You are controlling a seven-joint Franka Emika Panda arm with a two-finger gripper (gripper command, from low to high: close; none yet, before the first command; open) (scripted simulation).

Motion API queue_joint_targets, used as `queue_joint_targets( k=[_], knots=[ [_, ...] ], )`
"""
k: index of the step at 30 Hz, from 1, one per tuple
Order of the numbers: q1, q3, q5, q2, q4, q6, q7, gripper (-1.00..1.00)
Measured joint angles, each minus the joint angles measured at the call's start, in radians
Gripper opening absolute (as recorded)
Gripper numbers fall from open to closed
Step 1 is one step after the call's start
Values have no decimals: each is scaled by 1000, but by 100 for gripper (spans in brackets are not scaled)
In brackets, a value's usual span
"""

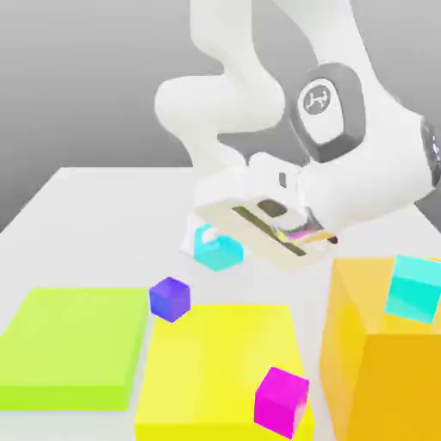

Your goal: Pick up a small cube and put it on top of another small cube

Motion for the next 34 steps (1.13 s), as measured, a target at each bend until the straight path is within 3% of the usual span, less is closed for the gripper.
queue_joint_targets(
  k=[9,13,26,30,31,34],
  knots=[
    [-252,139,167,13,95,206,-47,-100],
    [-218,201,251,23,130,307,-51,-100],
    [-281,153,563,66,49,638,157,-100],
    [-280,133,516,175,9,790,226,-100],
    [-276,128,505,194,4,813,236,100],
    [-276,128,505,194,4,813,236,100]
  ],
)
